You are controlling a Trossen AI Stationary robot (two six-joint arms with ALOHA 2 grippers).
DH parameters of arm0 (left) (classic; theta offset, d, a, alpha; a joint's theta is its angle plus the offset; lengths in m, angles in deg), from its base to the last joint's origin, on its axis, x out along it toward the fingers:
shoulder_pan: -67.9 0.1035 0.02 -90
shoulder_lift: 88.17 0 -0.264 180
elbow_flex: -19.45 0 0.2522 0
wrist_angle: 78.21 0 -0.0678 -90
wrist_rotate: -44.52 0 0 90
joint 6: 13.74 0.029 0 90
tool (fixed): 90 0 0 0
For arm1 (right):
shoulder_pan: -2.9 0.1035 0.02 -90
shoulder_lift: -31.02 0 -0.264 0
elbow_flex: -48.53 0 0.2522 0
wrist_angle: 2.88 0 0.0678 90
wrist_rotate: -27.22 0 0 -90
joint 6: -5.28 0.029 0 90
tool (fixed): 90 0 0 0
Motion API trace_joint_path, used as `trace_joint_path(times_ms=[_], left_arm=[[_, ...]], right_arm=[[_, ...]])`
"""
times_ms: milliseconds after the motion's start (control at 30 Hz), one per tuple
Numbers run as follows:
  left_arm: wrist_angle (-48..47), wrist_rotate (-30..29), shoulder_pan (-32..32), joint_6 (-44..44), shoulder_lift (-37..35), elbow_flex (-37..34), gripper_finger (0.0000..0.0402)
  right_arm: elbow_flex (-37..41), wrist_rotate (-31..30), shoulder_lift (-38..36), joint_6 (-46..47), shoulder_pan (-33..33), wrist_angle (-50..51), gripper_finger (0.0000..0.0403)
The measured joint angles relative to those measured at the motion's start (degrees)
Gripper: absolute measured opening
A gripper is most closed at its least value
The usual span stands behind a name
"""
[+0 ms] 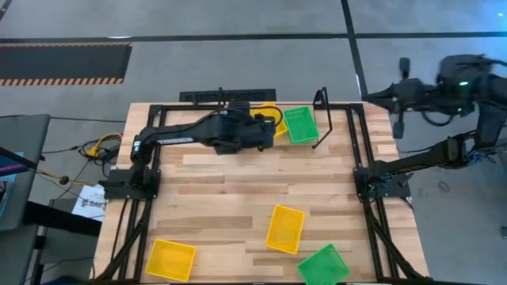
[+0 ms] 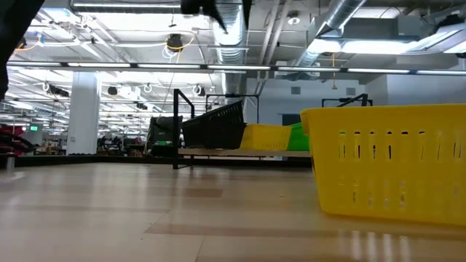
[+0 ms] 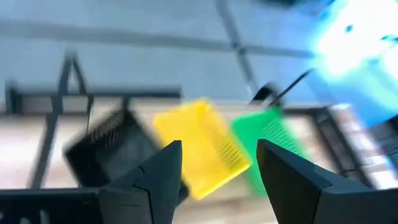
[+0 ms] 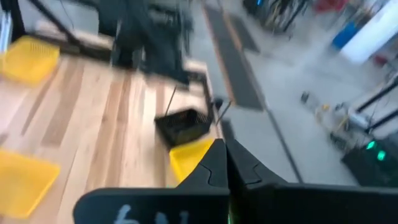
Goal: Stack baskets on shelf by color
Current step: Stack the black bin on top of the black bin on the shelf
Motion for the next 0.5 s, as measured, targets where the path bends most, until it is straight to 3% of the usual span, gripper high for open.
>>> trace_joint_path(times_ms=[133,267,433,500], left_arm=[[-2.6,-8.5,-5.5,8.4,-0.3,8.7,0.0195],[-0.6,-12.2,-10.9,13.2,-5.3,5.9,0.0195],[-8.2,-13.0,-17.2,12.3,-8.9,5.8,0.0195],[-11.3,-13.0,-19.1,11.6,-9.6,5.8,0.0195]], right_arm=[[6.0,0.0,-0.2,1.3,-1.6,2.2,0.0010],[14.9,0.0,-0.4,4.8,-3.4,-1.0,0.0016],[28.0,0.9,0.7,5.3,-4.1,-15.9,0.0004],[31.9,5.0,3.2,6.7,-3.8,-24.6,0.0003]])
